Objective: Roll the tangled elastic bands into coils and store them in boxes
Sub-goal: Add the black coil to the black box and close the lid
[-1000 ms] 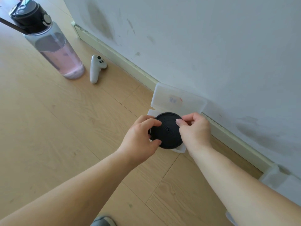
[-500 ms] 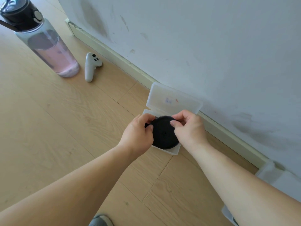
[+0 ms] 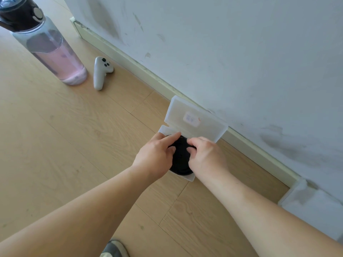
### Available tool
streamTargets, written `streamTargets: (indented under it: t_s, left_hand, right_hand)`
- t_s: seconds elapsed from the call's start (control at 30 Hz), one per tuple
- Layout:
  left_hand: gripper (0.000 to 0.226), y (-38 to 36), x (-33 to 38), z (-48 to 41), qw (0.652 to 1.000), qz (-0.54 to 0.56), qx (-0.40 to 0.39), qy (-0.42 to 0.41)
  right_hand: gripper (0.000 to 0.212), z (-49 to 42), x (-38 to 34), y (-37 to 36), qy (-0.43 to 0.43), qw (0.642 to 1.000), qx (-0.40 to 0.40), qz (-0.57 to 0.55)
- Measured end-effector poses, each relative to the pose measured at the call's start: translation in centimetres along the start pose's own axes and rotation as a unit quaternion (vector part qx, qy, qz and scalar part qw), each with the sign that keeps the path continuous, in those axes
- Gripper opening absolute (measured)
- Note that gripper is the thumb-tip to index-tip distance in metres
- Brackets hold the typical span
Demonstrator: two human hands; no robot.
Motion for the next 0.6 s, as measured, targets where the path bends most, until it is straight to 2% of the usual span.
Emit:
streamTargets:
  t_s: [0.1,0.2,0.27,0.4,0.5,0.6]
  left_hand:
    - [0.049,-0.1,-0.2,0.4,0.999,-0.042,-0.023,-0.026]
    - [0.047,-0.1,-0.4,0.6,0.997,-0.063,-0.038,-0.023]
    - [0.041,-0.2,-0.2,0.6,0.997,-0.068,-0.035,-0.026]
    - [0.03,-0.4,0.2,0.7,0.996,-0.082,-0.031,-0.02]
    - [0.026,-0.4,1.1,0.7,0.992,-0.118,-0.024,-0.023]
    - [0.026,-0.5,1.9,0.9,0.977,-0.208,-0.031,-0.04]
  right_hand:
    - [0.03,0.5,0.0,0.0,-0.027,0.999,-0.01,0.02]
    - [0.023,1.6,-0.2,0.3,0.018,0.989,0.033,0.146]
    - [0.017,1.9,0.1,0.7,0.023,0.983,0.05,0.177]
    - [0.023,1.9,1.2,1.0,-0.053,0.994,-0.047,0.08]
    - [0.018,2.1,2.3,0.2,-0.084,0.996,-0.031,-0.02]
    - [0.011,2.1,3.1,-0.4,-0.112,0.987,-0.022,-0.112]
Point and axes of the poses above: each hand's wrist, its own z-axis away from the middle knuckle, its own y-axis out of the back of the hand, x = y × z, the point moved 1 cm from there along -z, towards the middle knuckle, and after that the axes turned 10 degrees about -y, right-handed, at the moved point
